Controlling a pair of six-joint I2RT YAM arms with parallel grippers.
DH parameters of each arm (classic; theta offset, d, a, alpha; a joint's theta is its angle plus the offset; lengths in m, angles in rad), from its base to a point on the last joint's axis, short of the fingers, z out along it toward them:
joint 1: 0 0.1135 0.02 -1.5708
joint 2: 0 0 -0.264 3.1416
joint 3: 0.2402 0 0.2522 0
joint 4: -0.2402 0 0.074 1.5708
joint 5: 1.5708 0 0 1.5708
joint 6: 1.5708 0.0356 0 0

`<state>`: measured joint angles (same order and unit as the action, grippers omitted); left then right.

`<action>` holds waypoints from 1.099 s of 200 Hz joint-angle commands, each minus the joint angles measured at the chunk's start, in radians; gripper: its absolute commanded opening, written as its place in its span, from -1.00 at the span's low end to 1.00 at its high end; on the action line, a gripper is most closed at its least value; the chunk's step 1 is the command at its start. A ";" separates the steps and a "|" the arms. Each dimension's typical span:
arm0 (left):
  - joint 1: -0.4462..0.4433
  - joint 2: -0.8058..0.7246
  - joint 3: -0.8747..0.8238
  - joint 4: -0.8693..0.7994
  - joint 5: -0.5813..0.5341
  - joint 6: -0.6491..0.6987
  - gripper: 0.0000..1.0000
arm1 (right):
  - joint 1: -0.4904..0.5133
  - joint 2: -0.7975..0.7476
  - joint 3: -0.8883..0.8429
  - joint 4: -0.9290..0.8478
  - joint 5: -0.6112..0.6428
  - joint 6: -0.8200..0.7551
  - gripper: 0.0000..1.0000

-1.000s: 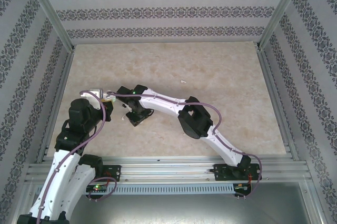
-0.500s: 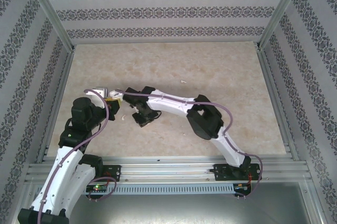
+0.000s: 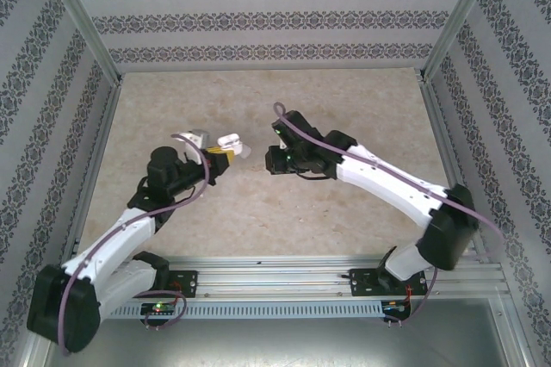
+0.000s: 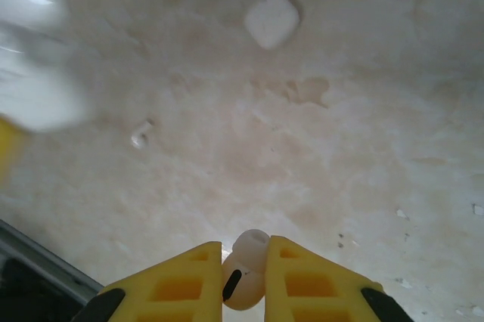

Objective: Insert wireless bluetooth earbuds into charging case

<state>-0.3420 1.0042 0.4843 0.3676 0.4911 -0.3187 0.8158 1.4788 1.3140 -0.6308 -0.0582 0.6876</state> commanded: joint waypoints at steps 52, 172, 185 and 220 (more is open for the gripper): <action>-0.193 0.306 0.023 0.674 -0.112 0.182 -1.00 | -0.019 -0.178 0.007 0.122 0.032 0.121 -0.67; -0.194 0.402 0.143 0.760 0.081 0.248 -1.00 | -0.071 -0.333 -0.208 0.410 -0.037 0.438 -0.65; -0.194 0.422 0.137 0.783 0.093 0.256 -1.00 | -0.078 -0.345 -0.234 0.403 -0.043 0.433 -0.61; -0.196 0.519 0.138 0.863 0.057 0.255 -1.00 | -0.137 -0.323 -0.171 0.301 -0.223 0.385 -0.60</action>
<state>-0.5293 1.4452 0.6075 1.1351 0.5316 -0.0891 0.7017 1.1595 1.0992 -0.2958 -0.1635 1.0943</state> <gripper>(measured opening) 0.156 0.200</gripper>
